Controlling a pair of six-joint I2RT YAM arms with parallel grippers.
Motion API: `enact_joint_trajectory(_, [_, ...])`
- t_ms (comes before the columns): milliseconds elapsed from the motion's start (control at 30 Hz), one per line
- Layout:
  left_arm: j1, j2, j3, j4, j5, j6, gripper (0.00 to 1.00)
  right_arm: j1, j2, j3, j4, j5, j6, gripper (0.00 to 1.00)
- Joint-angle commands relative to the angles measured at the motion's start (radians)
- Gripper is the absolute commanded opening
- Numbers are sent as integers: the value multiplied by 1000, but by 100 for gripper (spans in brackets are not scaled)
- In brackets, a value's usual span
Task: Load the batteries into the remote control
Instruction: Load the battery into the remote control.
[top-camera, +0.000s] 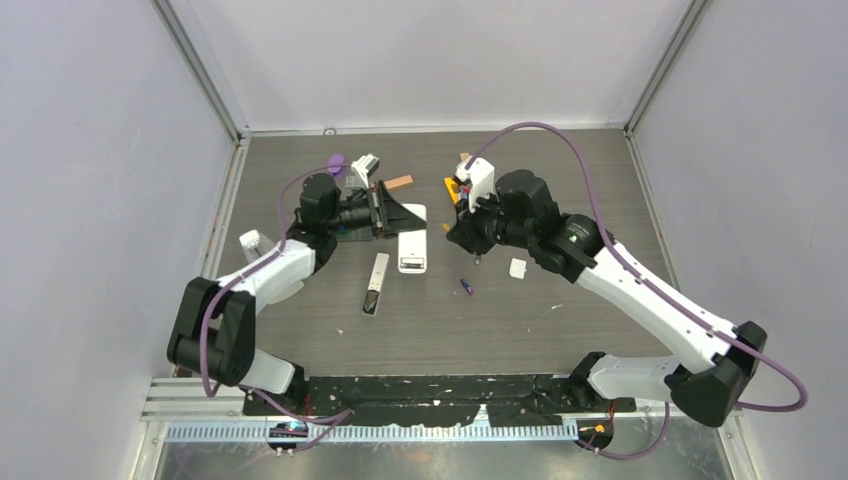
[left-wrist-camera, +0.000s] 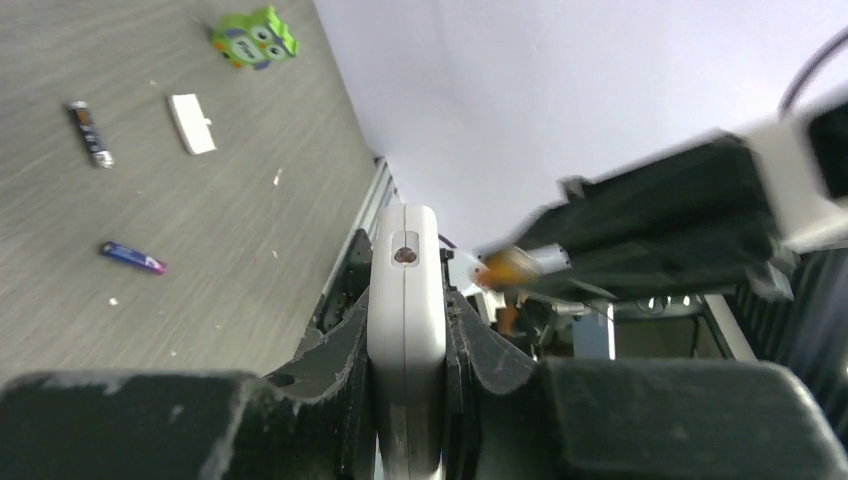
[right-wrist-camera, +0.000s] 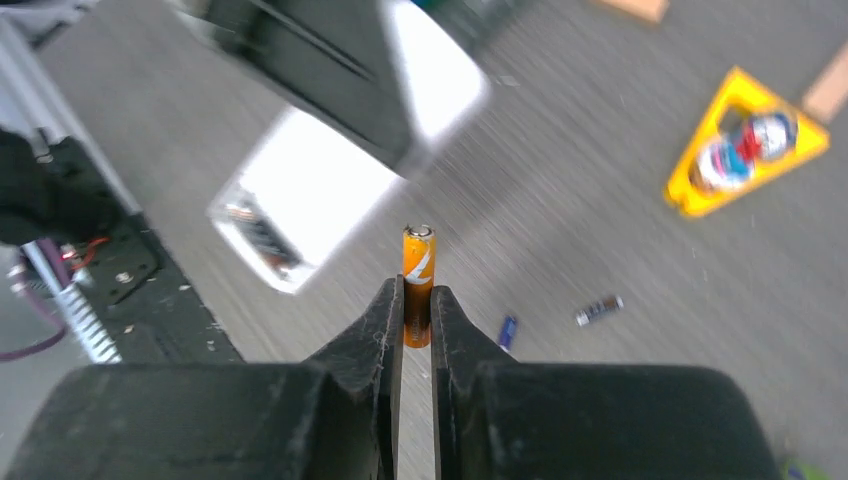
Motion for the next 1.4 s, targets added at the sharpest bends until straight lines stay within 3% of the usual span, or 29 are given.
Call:
enact_joint_trajectory(0, [-65,68,-5,288,33,-159,0,110,-25,113,-96,-38,-124,5])
enact_joint_trajectory(267, [-101,287,-6,814,29,-548,0,258,76,276,-302,103,-231,8])
enact_joint_trajectory(367, [-108,346,-14,915,15,-639,0,280,124,323,-350,146,-251,8])
enact_joint_trajectory(833, [-118,358,-19,860,43,-625,0,310,229,411,-423,272,-338,11])
enact_joint_trajectory(900, [-120,349,-18,816,49,-596,0,313,234,413,-427,269,-350,12])
enact_joint_trajectory(1133, [-129,258,19,428,86,-355,0,321,235,412,-452,224,-374,14])
enact_joint_trajectory(1367, [-145,266,25,405,101,-346,0,339,253,410,-478,192,-380,14])
